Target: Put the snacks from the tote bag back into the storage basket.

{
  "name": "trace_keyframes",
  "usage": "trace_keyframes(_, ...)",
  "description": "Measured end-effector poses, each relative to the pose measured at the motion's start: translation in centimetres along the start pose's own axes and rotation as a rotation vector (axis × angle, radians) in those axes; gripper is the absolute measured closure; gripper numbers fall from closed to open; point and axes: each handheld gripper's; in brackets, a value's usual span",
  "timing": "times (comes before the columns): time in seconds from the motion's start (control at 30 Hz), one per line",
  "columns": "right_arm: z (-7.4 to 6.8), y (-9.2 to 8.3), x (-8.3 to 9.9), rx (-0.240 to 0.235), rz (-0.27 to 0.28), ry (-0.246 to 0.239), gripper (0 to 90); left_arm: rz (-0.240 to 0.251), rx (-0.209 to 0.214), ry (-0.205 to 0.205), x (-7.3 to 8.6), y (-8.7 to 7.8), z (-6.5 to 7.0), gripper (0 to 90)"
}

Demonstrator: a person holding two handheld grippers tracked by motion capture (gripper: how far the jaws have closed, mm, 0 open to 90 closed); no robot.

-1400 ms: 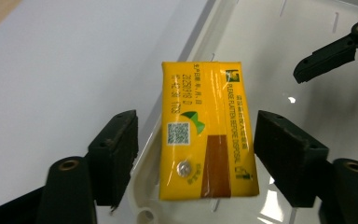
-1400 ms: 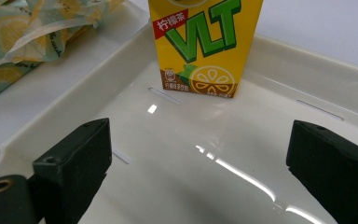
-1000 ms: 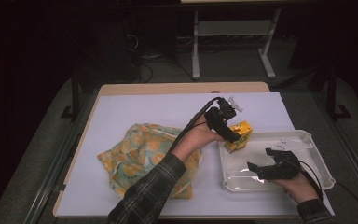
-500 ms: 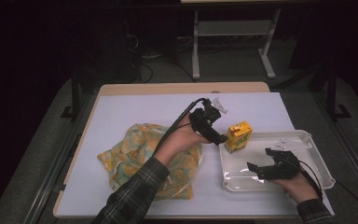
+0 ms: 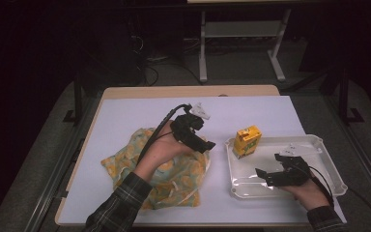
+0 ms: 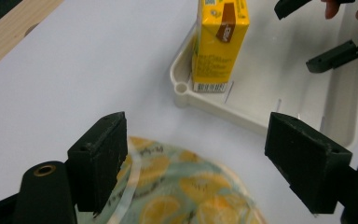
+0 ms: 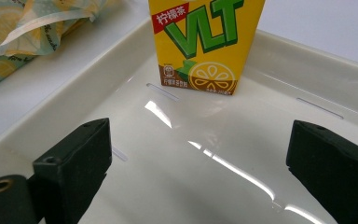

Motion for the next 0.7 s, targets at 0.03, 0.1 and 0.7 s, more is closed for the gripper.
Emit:
trace_keyframes(0.03, 0.0, 0.0, 0.0, 0.0, 0.0, -0.001, 6.1, 0.006, -0.006, -0.004, 0.3, -0.3, 0.0, 20.9)
trace_keyframes(0.1, 0.0, 0.0, 0.0, 0.0, 0.0, -0.003, 6.1, 0.008, -0.012, -0.011, 0.8, -1.0, -0.1, 21.0)
trace_keyframes(0.7, -0.1, 0.1, 0.0, 0.006, -0.009, -0.002, 6.1, 0.036, -0.063, -0.052, 6.3, -5.7, -1.0, 22.3)
Point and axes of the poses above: each handheld gripper's, and its own axes: y roughly forward along the jaws, x roughly out of its underside, z roughly to its right, and after that the axes turned 11 degrees about z, right-handed
